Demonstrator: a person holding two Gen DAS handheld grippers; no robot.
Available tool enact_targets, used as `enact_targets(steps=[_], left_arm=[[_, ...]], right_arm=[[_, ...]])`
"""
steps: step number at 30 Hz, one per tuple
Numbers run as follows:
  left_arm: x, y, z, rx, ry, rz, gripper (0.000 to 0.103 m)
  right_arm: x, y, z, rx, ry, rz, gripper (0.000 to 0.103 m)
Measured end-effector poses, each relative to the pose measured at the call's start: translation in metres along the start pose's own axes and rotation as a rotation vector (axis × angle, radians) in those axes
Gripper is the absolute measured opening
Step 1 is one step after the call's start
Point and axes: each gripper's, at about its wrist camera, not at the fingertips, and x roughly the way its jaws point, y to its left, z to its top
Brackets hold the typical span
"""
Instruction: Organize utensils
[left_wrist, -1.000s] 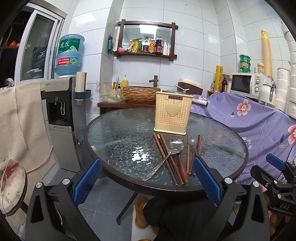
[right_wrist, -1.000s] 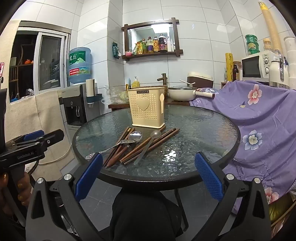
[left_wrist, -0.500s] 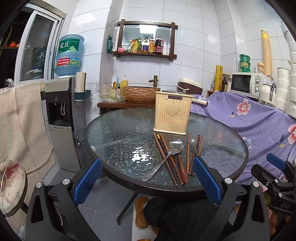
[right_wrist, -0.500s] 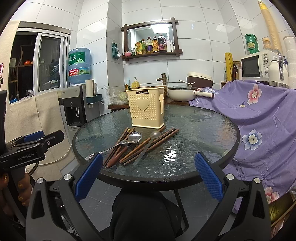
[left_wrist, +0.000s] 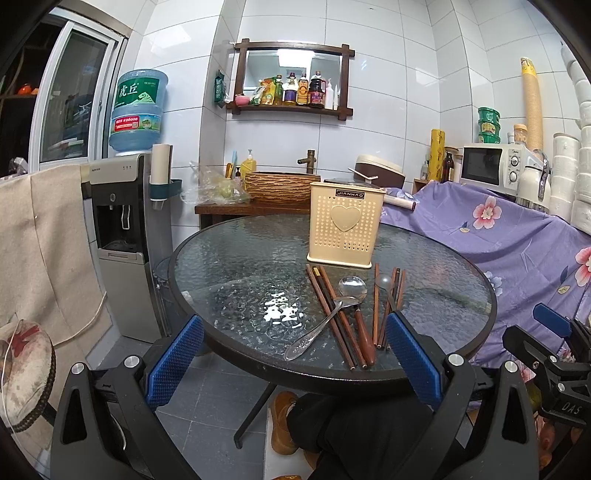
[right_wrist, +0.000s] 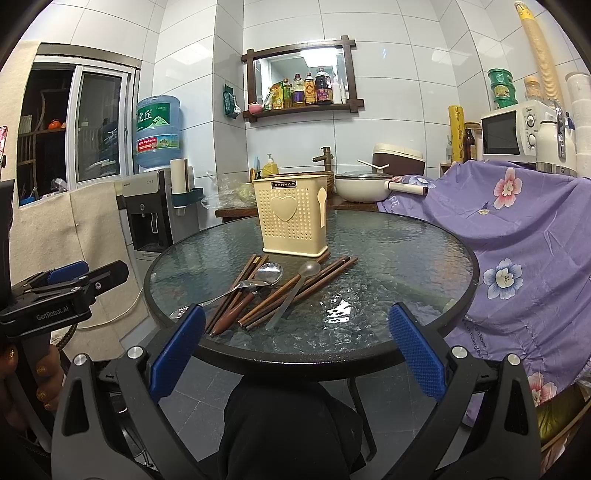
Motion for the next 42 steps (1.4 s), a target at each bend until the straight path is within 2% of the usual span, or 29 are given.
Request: enact_targets(steps=[42], left_arm=[[0.004,0.006,-0.004,0.011,0.020,0.019,0.097]], right_arm=[[0.006,0.002,-0.005,0.012,0.023,-0.001,0.098]])
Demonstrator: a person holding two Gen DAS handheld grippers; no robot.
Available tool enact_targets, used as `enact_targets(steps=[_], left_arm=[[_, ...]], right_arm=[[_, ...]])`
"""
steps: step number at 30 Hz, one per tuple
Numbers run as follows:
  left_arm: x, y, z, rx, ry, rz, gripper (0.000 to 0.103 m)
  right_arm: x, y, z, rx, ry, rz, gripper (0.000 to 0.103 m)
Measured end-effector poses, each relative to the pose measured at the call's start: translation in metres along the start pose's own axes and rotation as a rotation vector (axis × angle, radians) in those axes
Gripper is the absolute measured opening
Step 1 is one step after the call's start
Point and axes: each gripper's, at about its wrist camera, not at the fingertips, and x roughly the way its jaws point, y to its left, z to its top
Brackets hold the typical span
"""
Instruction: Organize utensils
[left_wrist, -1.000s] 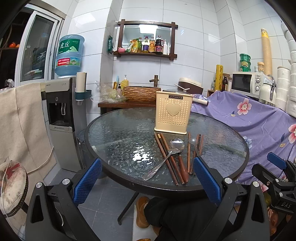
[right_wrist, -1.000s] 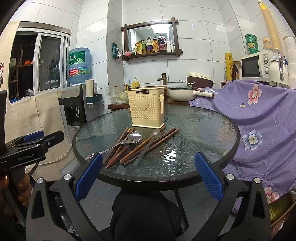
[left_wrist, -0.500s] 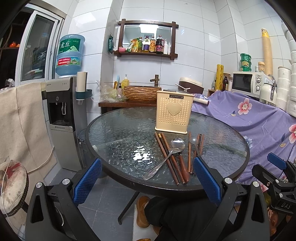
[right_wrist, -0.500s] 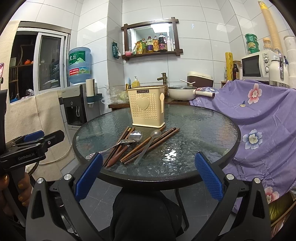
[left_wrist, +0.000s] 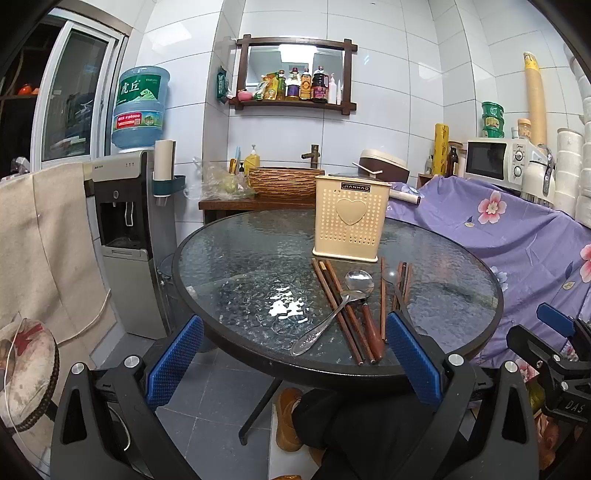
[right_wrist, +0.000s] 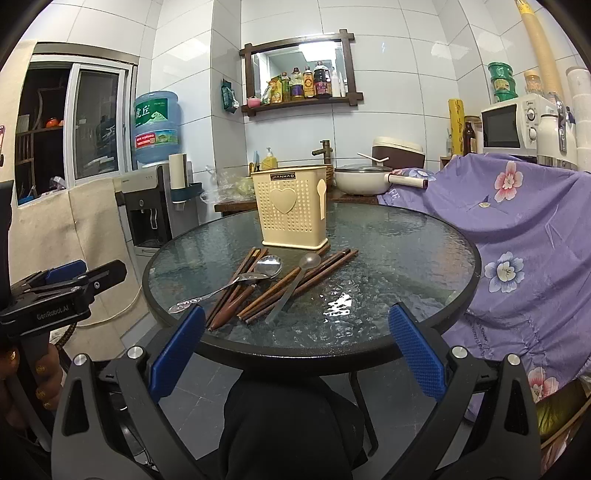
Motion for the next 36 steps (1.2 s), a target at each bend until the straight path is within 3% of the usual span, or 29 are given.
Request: enact_targets(steps=[18,22,26,31,34,36], left_arm=[[0.039,0.000,-0.001,0.057,0.065,0.007,0.097],[0.067,0.012,0.001,-0.005,0.159,-0.079,0.097],[0.090,0.021,0.007,-0.031,0.205,-0.107,0.097],[0.110,0.013,0.016,0.007,0.217,-0.162,0.093],[0.122,-0.001,0.019,0.074,0.244,-0.203,0.085],[0.130,-0.009,0.021,0.112,0.267,-0.258,0.077]], right_arm=[[0.035,-0.012,0.009,-0.016,0.059,-0.029,0.098],[0.067,-0.032,0.018,0.007,0.153,-0.070,0.098],[0.102,-0.052,0.026,0.009,0.253,-0.097,0.098],[0.133,-0.059,0.037,0.025,0.322,-0.028,0.098],[0.148,-0.050,0.044,-0.013,0.344,0.025,0.096],[0.161,-0.042,0.047,-0.051,0.368,0.063,0.088]])
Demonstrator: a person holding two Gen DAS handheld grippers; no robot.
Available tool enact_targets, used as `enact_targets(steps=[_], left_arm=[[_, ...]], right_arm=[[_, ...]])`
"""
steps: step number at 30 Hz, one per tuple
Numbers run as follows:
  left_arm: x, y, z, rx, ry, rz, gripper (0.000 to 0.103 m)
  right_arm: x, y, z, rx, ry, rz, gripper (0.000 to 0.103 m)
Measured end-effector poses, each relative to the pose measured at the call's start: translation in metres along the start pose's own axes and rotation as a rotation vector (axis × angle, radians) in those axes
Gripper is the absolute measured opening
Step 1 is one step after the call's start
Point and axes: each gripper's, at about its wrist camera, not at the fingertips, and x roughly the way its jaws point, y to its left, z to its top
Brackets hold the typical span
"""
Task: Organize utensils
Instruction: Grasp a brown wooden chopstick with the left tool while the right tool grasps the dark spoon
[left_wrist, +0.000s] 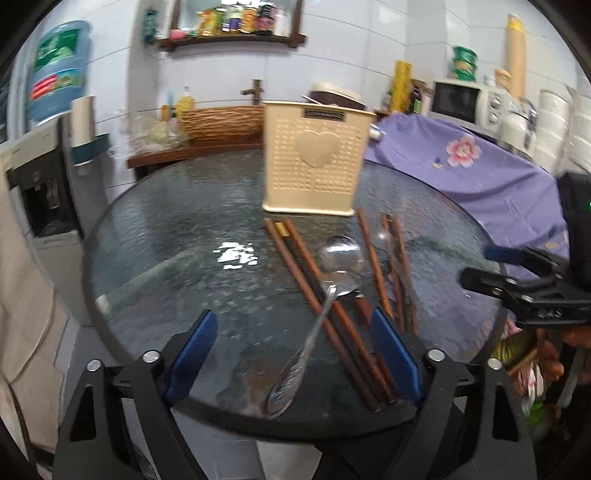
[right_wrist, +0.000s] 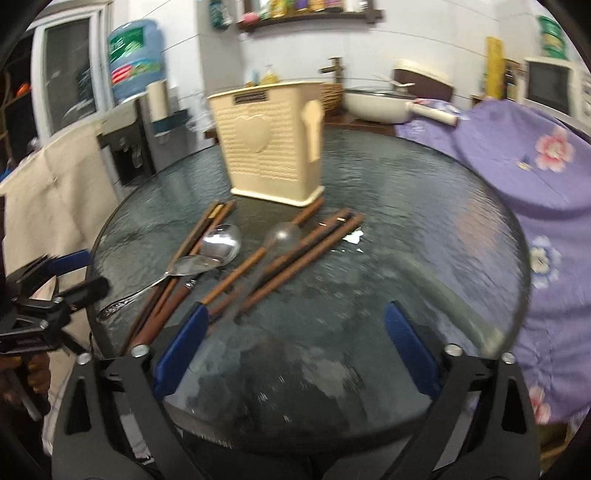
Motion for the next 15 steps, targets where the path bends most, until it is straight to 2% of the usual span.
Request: enact_targets(steps=[3,7,15], left_arm=[[0.013,-0.006,0.008,0.053,0.034,-0.040,0.071],[0.027,-0.006,0.015,0.084,0.074,-0.073,0.066],[0.043,0.005,0.014,0.066,0.143,-0.117,0.056]], right_arm=[[0.019,0.005,0.012,-0.043,0.047,0.031,0.080],[0.046,0.003,0.027,-0.035,0.124,0.096,0.073],[0.084,0.015,0.048,-0.122,0.204,0.093,0.059]])
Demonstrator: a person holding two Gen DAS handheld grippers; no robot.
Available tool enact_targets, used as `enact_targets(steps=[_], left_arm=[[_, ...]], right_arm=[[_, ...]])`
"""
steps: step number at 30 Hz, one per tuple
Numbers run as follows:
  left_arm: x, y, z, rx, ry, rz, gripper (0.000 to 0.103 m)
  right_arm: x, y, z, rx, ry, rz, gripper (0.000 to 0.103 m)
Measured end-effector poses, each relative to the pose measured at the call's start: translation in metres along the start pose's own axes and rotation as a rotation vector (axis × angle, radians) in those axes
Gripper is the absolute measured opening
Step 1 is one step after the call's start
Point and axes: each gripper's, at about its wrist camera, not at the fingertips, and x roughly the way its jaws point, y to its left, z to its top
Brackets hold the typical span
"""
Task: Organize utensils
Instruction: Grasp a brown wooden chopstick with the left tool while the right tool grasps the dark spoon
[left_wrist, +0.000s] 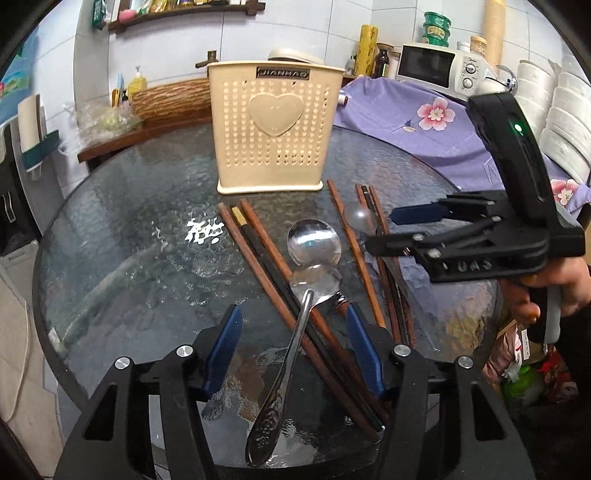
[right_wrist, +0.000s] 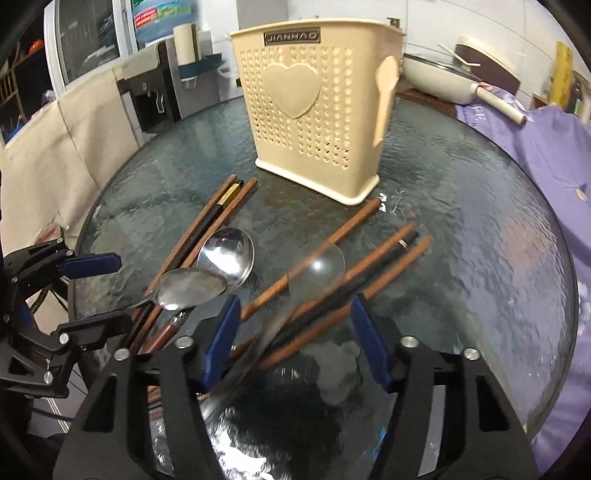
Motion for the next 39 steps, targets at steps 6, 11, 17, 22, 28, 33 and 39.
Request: enact_targets(steps=[6,11,17,22,28,33,39], left_arm=[[0.002,0.001,0.002,0.015,0.008,-0.008,0.056],[0.007,-0.004,0.005,0.037,0.017,-0.019,0.055],[0.020,-0.009,0.018,0.048,0.043,-0.065,0.048],[0.032,-0.012,0.029,0.082,0.068,-0.068,0.048],[0.046,-0.019,0.038,0.142,0.117,-0.063,0.048],[0.053,-0.023,0.045,0.206,0.147,-0.051,0.043],[0.061,-0.024,0.056,0.255,0.190,-0.049,0.035]], right_arm=[[0.018,0.000,0.015,-0.040,0.036,-0.017,0.052],[0.024,-0.001,0.019,-0.053,0.044,-0.024,0.047],[0.028,-0.004,0.024,-0.059,0.048,-0.016,0.047],[0.028,-0.006,0.026,-0.060,0.053,-0.020,0.038],[0.026,-0.012,0.025,-0.045,0.055,0.010,0.038],[0.024,-0.017,0.025,-0.033,0.053,0.037,0.038],[0.018,-0.018,0.025,-0.024,0.036,0.051,0.038]])
